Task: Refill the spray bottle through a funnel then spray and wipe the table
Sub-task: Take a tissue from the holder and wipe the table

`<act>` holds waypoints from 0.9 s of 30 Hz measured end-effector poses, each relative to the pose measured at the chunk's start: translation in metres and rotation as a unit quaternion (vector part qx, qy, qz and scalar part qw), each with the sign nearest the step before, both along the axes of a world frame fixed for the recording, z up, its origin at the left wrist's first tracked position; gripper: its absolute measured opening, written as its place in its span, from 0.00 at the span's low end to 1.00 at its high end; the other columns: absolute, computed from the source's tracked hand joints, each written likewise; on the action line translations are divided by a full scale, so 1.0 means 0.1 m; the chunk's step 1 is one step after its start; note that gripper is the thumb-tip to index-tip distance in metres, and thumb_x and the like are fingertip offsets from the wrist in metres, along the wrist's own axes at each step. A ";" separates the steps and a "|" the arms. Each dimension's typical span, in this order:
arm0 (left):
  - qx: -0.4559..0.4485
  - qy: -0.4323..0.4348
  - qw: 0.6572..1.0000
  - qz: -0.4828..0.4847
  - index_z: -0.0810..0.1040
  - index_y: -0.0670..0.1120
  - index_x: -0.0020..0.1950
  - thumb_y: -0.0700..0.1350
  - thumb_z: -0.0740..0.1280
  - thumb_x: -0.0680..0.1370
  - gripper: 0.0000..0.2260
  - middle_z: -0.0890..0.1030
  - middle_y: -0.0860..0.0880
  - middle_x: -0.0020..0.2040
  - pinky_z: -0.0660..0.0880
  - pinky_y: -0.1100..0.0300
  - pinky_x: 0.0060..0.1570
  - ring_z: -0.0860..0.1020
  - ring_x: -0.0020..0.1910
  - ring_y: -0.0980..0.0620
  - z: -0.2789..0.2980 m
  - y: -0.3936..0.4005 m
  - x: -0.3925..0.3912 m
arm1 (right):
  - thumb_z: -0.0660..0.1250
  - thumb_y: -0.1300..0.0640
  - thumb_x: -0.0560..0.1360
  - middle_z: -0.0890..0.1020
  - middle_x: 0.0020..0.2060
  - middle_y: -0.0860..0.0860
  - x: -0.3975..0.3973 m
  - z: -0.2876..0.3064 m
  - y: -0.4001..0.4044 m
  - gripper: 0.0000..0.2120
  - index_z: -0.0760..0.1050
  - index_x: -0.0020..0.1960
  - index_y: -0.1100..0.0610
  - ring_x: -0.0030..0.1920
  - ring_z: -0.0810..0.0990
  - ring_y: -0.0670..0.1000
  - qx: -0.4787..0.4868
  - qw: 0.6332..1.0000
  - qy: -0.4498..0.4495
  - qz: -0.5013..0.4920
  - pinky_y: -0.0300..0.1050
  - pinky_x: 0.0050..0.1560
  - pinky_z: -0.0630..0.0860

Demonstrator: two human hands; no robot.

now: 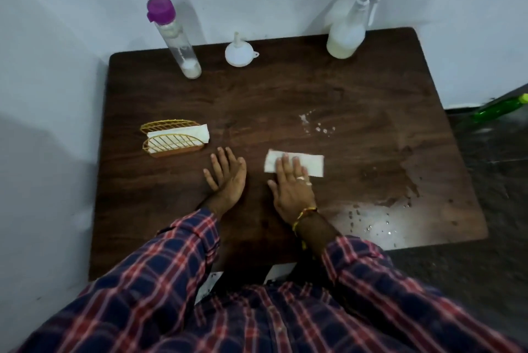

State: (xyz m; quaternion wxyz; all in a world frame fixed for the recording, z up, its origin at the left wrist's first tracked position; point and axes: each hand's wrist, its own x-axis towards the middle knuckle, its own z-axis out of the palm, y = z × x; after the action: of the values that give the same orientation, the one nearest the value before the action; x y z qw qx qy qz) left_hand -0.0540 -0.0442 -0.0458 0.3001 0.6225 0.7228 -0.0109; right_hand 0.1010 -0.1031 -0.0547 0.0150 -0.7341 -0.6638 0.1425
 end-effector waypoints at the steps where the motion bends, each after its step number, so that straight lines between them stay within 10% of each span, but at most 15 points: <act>1: 0.014 0.033 0.999 -0.007 0.47 0.45 0.80 0.61 0.40 0.81 0.31 0.46 0.43 0.80 0.39 0.38 0.73 0.44 0.79 0.43 0.00 -0.04 0.05 | 0.49 0.45 0.79 0.70 0.72 0.60 -0.08 0.01 -0.08 0.30 0.67 0.73 0.61 0.73 0.67 0.65 -0.019 0.999 0.011 0.040 0.65 0.68 0.68; 5: -0.026 0.044 0.997 -0.059 0.36 0.48 0.79 0.58 0.43 0.82 0.29 0.37 0.46 0.79 0.30 0.38 0.69 0.35 0.77 0.45 -0.04 -0.27 0.15 | 0.50 0.44 0.80 0.67 0.75 0.57 -0.17 -0.02 -0.89 0.29 0.64 0.75 0.58 0.75 0.64 0.61 -0.065 0.979 0.031 0.189 0.62 0.69 0.68; 11: 0.022 0.040 0.991 -0.126 0.38 0.49 0.79 0.63 0.36 0.78 0.33 0.39 0.49 0.80 0.29 0.41 0.69 0.35 0.78 0.47 -0.03 -0.77 0.32 | 0.45 0.42 0.80 0.60 0.77 0.57 0.46 -0.05 -0.89 0.32 0.60 0.77 0.60 0.77 0.59 0.62 -0.043 0.993 -0.018 -0.104 0.61 0.75 0.56; 17: -0.009 0.018 0.988 -0.154 0.39 0.49 0.79 0.58 0.43 0.82 0.29 0.41 0.49 0.80 0.35 0.40 0.74 0.37 0.78 0.48 -0.04 -0.67 0.50 | 0.49 0.40 0.80 0.67 0.74 0.56 0.17 0.01 -1.21 0.31 0.65 0.75 0.58 0.75 0.64 0.61 -0.081 0.993 0.007 0.087 0.63 0.70 0.67; 24: -0.030 0.052 0.988 -0.139 0.38 0.48 0.79 0.62 0.42 0.81 0.31 0.38 0.47 0.80 0.35 0.39 0.73 0.36 0.77 0.44 0.00 -0.69 0.65 | 0.42 0.39 0.79 0.56 0.78 0.58 0.94 0.00 -0.85 0.35 0.55 0.78 0.61 0.78 0.51 0.64 -0.077 0.985 0.031 -0.152 0.60 0.77 0.45; 27: -0.042 0.067 0.990 -0.114 0.39 0.48 0.79 0.62 0.44 0.81 0.31 0.39 0.47 0.80 0.38 0.37 0.73 0.37 0.78 0.43 0.04 -0.68 0.74 | 0.47 0.39 0.78 0.64 0.75 0.58 0.76 0.02 -0.73 0.34 0.63 0.76 0.60 0.75 0.61 0.65 -0.063 0.997 0.032 -0.008 0.66 0.72 0.61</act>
State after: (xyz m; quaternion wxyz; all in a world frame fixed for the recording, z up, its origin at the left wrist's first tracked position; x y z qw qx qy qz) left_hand 0.0203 -0.1125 -0.0419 0.2739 0.6857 0.6641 -0.1174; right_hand 0.1771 -0.1760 -0.0527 -0.0092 -0.7342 -0.6465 0.2071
